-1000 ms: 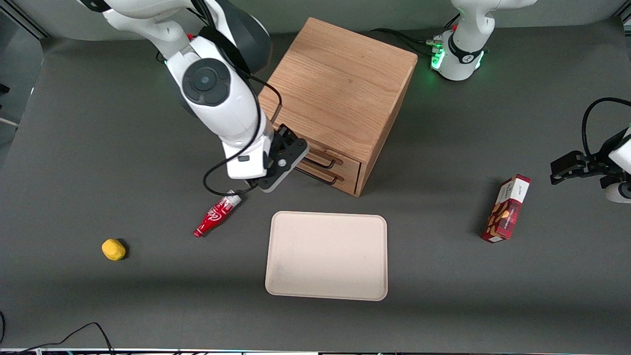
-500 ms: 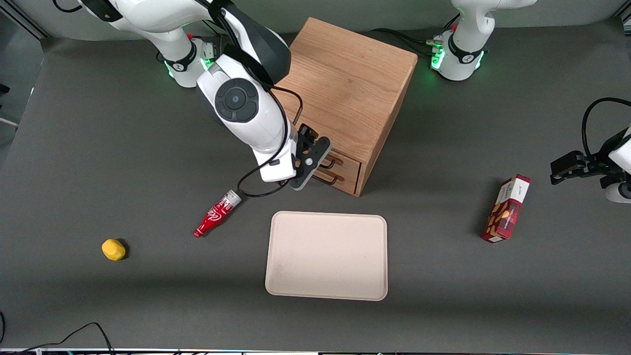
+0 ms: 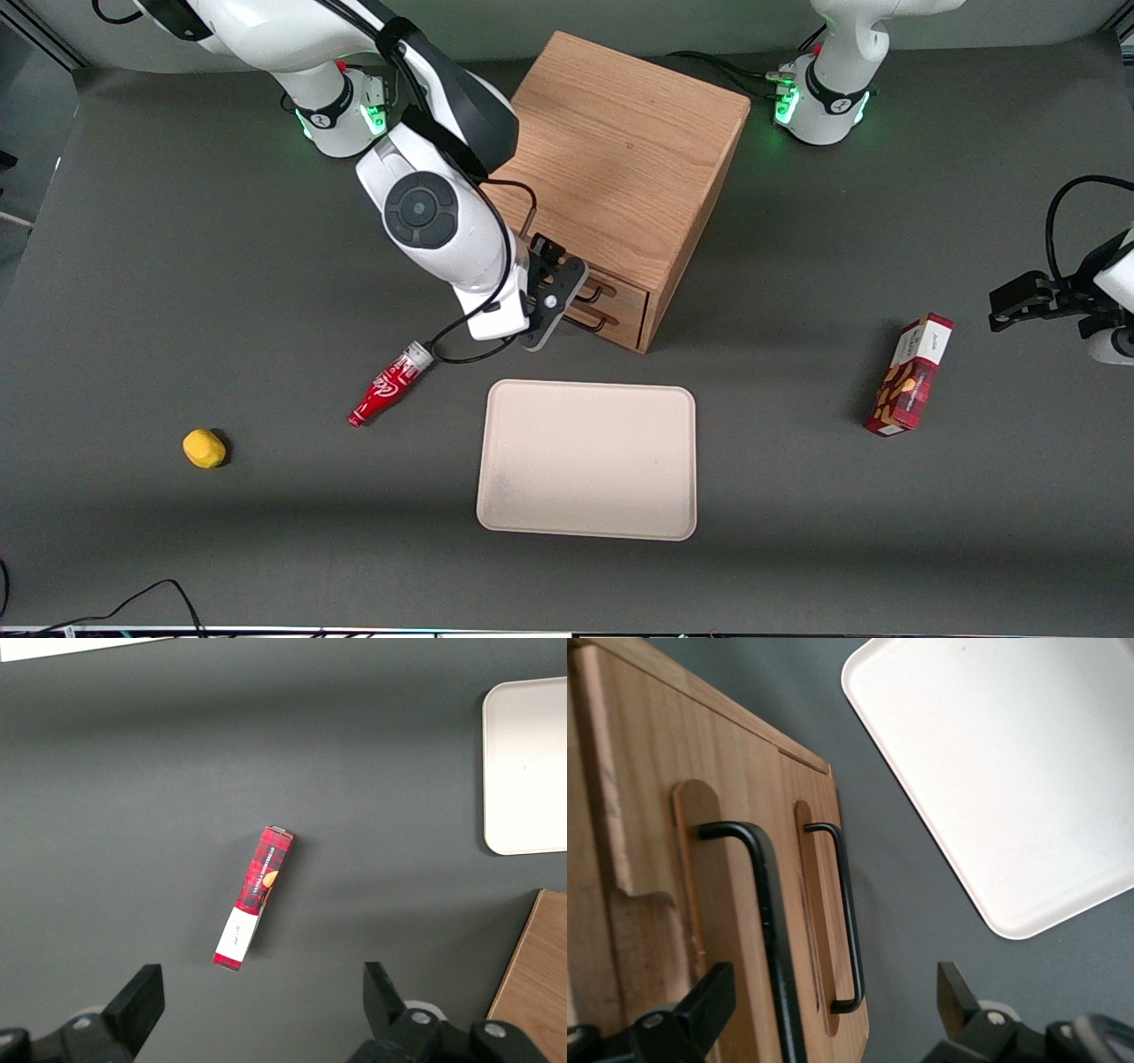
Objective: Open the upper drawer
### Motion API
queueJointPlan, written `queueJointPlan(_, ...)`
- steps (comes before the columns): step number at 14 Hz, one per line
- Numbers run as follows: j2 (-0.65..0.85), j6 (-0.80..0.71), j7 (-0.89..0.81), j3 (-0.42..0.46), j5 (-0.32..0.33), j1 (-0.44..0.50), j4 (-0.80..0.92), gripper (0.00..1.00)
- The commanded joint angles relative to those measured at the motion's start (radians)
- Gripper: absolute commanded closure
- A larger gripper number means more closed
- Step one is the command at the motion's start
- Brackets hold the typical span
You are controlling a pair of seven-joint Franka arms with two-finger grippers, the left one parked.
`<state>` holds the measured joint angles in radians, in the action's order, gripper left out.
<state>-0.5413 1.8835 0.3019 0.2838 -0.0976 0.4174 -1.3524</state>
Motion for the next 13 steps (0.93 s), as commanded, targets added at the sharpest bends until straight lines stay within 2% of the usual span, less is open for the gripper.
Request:
queueJointPlan(1,0.015,0.022,0.034,0.011,-0.01,-0.014,-0.04,0.0)
queueJointPlan(5,0.004,0.035,0.039,0.006,-0.005,-0.014,-0.039,0.0)
queueJointPlan(8,-0.008,0.04,0.039,0.005,0.048,-0.017,-0.031,0.0)
queueJointPlan(13,-0.032,0.04,0.06,-0.002,0.075,-0.019,-0.002,0.0)
